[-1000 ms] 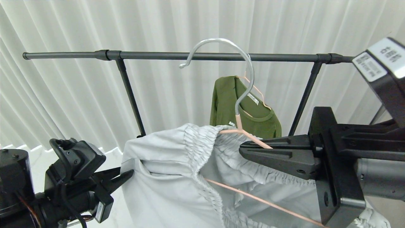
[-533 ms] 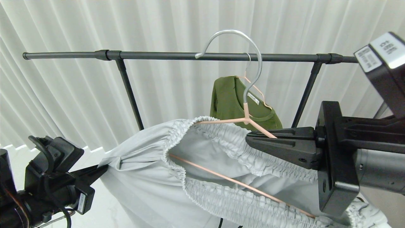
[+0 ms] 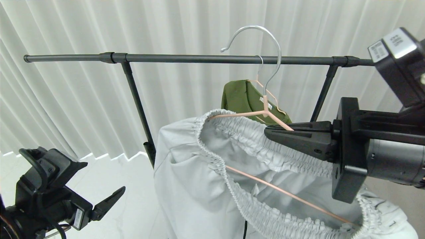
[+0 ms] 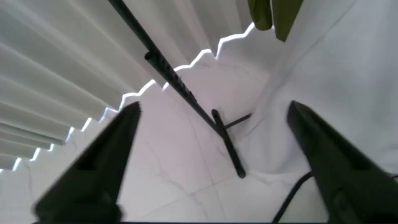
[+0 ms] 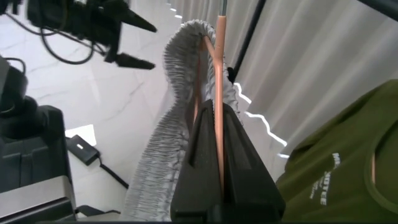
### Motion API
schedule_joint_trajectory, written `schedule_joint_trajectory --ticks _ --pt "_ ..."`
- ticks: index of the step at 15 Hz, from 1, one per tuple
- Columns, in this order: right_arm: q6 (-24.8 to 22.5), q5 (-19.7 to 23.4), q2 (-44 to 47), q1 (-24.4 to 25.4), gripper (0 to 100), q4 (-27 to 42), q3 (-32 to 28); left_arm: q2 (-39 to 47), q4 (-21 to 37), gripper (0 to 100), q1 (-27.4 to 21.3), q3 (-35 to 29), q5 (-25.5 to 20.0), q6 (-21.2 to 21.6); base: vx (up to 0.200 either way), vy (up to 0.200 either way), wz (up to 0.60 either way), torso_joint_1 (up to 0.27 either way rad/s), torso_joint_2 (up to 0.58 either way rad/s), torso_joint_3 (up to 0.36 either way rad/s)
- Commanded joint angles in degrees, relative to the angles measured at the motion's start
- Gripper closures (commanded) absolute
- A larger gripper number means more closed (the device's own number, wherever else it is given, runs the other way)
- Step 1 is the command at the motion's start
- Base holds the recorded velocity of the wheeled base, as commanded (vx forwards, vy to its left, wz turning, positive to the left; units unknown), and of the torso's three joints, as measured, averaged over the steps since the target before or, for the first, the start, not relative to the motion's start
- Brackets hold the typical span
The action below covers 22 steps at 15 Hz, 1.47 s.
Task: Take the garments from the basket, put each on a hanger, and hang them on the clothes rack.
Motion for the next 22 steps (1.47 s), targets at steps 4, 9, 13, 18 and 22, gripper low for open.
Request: schedule_joint_trajectory --ticks 4,9,13,18,22 --pt "1.6 0.0 4.4 -5.3 100 0.0 -3.5 -5.5 0.0 0 0.0 0.5 -0.1 6.8 0.000 0.000 0.00 0.000 0.00 0.000" --pt "2.6 0.0 9.1 -6.4 100 -6.0 -4.8 -7.8 0.0 0 0.0 0.3 0.2 6.4 0.000 0.000 0.00 0.000 0.00 0.000" --pt "2.6 0.0 10.5 -6.7 100 -6.2 -5.2 -8.0 0.0 0 0.0 0.1 0.1 6.1 0.200 0.000 0.00 -0.006 0.00 0.000" --pt "2.7 0.0 11.3 -7.6 100 -6.3 -5.5 -8.0 0.0 0 0.0 0.2 -0.1 6.2 0.200 0.000 0.00 0.003 0.01 0.002" --pt "2.5 -0.1 13.5 -8.5 100 -8.7 -5.6 -8.0 0.0 0 -0.1 0.2 -0.3 6.3 0.150 0.000 0.00 0.003 0.00 0.002"
